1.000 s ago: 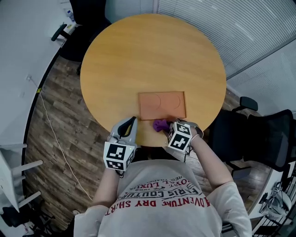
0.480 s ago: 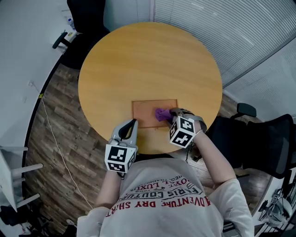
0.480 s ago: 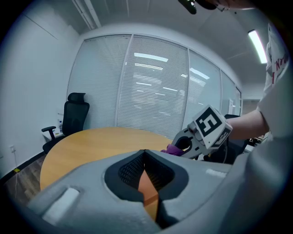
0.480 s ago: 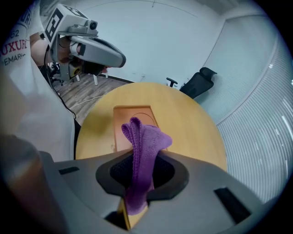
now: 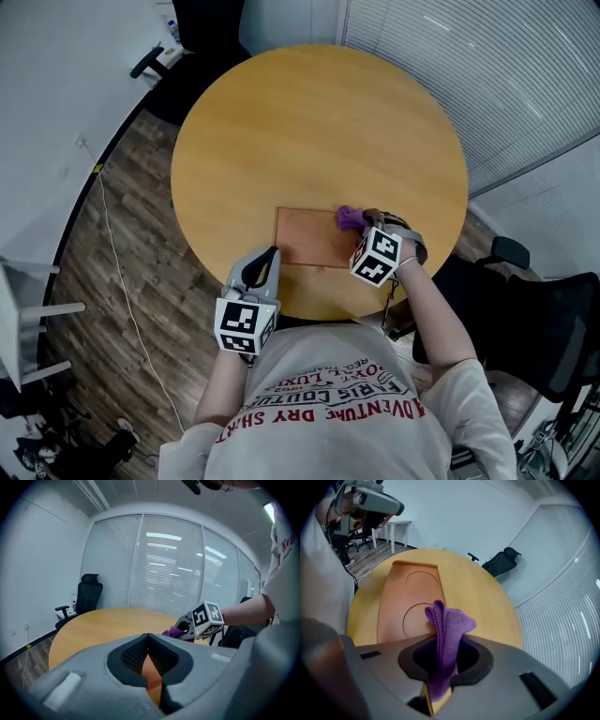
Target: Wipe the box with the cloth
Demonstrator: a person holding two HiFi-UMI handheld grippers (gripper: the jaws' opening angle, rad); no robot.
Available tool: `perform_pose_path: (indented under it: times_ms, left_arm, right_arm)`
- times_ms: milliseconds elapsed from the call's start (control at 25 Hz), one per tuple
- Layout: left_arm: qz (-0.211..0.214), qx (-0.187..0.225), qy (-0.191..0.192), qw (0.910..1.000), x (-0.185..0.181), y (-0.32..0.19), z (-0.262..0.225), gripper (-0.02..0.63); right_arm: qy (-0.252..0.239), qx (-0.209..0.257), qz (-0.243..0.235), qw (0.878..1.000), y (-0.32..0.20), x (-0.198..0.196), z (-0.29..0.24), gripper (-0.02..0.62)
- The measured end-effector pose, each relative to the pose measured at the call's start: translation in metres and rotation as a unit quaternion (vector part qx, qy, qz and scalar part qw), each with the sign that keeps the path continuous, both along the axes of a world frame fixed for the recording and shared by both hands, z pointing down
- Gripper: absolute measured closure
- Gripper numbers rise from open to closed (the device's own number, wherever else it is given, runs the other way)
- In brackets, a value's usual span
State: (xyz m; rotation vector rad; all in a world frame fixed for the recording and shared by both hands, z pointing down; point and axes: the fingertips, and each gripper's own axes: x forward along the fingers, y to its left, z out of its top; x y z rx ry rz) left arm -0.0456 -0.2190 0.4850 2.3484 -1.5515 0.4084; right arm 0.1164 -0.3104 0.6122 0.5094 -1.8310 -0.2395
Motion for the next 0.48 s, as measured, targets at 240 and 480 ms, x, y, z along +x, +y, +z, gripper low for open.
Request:
perform_pose_path:
  times_ms: [240, 480]
  left_arm:
    - [-0.012, -0.013, -0.002, 0.9998, 0.000, 0.004, 0.011, 0.597]
    - [-0.006, -0.015, -0.002, 0.9999, 0.007, 0.012, 0.016, 0.597]
  right_arm:
    - [-0.012, -0.003, -0.009, 1.000, 0.000, -0.010, 0.011, 0.520]
    - [-0.020, -0.016, -0.018, 1.000, 0.014, -0.014, 0.012, 0.520]
